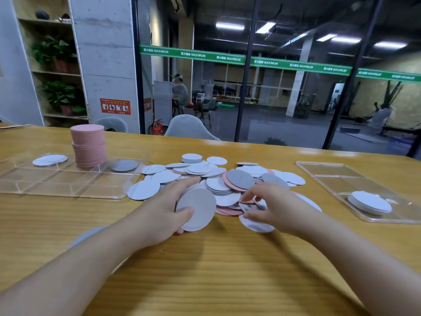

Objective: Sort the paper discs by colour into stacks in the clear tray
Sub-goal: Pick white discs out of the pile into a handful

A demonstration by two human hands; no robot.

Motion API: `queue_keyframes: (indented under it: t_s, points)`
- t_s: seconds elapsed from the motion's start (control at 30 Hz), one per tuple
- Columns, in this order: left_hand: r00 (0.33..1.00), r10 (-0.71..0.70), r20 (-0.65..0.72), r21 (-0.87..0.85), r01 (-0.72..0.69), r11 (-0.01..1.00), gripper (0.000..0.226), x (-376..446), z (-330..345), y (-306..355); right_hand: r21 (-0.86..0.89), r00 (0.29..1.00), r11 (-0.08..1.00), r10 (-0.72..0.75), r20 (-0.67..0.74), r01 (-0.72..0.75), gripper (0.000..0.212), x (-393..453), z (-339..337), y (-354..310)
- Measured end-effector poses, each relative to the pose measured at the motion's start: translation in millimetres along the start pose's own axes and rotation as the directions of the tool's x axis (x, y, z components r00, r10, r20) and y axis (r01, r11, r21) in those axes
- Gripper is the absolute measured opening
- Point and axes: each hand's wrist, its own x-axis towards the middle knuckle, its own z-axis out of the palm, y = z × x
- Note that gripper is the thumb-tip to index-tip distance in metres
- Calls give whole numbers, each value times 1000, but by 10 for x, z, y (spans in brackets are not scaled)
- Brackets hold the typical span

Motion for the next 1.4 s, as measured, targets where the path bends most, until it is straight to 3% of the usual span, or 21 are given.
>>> queue_keyframes:
  t_s: [0.17,0.4,0.57,0.63,0.8,0.97,1.1,1.27,1.4]
  points:
    - [999,29,27,31,-30,999,54,-12,51,21,-23,998,998,49,-47,-50,37,-138,56,191]
    - [997,63,33,75,-65,995,54,-22,55,19,-91,994,991,90,-59,-95,21,-153,33,134]
    - [999,42,27,83,-44,996,53,-41,41,43,-365,998,929,46,-54,-62,29,-133,7,51]
    - [999,25,26,68,-27,997,52,-44,45,51,-381,997,923,38,-68,-61,26,-137,1,38]
    - [1000,-15,25,-41,16,999,47,-6,65,29,-45,990,995,85,-111,-91,18,-219,-90,56]
    - [1000,-8,15,-167,10,986,51,28,77,-37,225,985,971,-37,-168,75,21,-235,-64,-87]
    - [999,7,38,-123,-2,992,48,0,112,5,254,968,950,-128,-216,183,17,-220,72,-184]
    - [997,38,69,-73,-33,997,43,-33,145,68,338,965,931,-48,-257,137,25,-174,275,-261]
    - [994,70,79,1,-70,998,48,-43,162,61,387,972,914,-32,-232,123,16,-165,293,-303]
